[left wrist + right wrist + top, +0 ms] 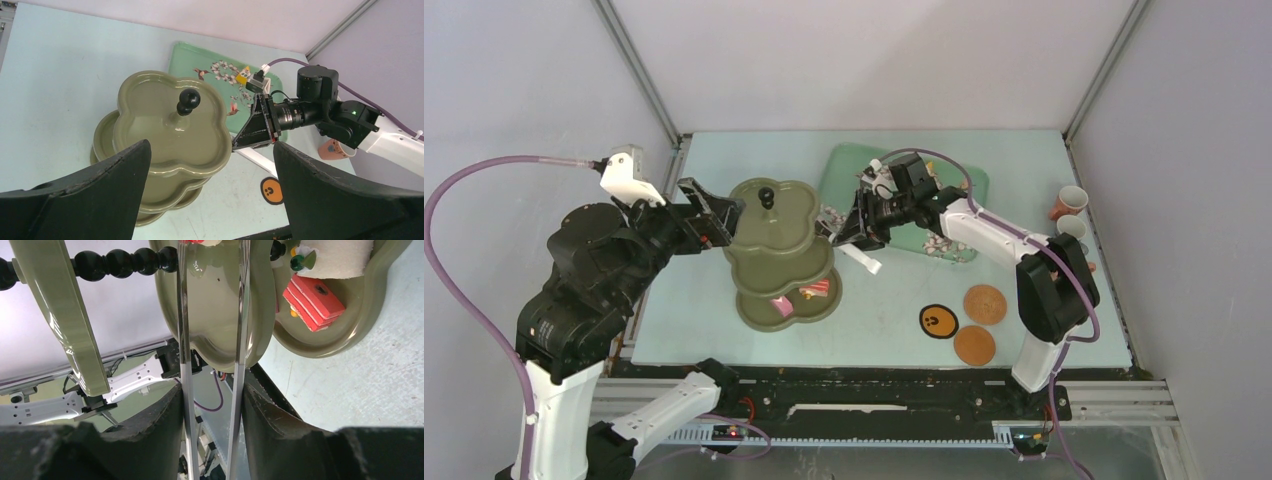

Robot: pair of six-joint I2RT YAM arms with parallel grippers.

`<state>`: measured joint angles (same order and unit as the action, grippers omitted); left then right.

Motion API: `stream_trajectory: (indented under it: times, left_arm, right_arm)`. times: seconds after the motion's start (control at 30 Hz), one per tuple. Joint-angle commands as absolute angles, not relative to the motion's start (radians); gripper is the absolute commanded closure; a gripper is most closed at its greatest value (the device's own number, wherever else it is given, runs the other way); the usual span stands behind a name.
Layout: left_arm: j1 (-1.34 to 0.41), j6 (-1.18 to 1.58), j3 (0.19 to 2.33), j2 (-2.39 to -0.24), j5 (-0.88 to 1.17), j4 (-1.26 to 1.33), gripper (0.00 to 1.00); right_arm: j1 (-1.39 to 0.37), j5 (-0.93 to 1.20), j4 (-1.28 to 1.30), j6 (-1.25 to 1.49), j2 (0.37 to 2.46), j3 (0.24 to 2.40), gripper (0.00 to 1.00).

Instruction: Serve the afternoon tea

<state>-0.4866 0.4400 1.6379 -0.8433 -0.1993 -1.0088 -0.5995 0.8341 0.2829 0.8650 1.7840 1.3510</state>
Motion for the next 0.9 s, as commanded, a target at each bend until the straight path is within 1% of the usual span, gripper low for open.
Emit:
stream_trajectory:
  times: [0.0, 0.27, 0.5, 0.6, 0.73, 0.87]
  left_arm:
    - [-0.488, 0.425, 1.644, -0.849, -0.203, -0.987, 0.00]
    - [-0.488, 0.426, 1.642, -0.859, -0.197, -0.976, 0.00]
    - [-0.489, 0.426, 1.636, -0.866, -0.193, -0.963, 0.00]
    - [-0.488, 0.424, 1.630, -0.866, -0.194, -0.960, 0.00]
    - [-0.488, 0.415, 1.623, -0.869, -0.190, -0.957, 0.00]
    - [-0.489, 0.400, 1.632, -0.886, -0.178, -0.958, 0.00]
  right_arm:
    - [-0.576, 0.849, 0.328, 0.821, 1.730, 1.402, 0.56]
    - [-0.541, 0.849, 0.435, 0.754, 1.675, 1.397, 0.58]
    - [-0.494, 0.859, 0.489, 0.706, 1.602, 1.336, 0.59]
    - [-0.432, 0.851, 0.545, 0.649, 1.565, 1.321, 0.60]
    - [-0.307, 0.802, 0.635, 0.565, 1.538, 1.313, 0.60]
    - [-0.179, 0.712, 0.661, 0.513, 1.551, 1.312, 0.59]
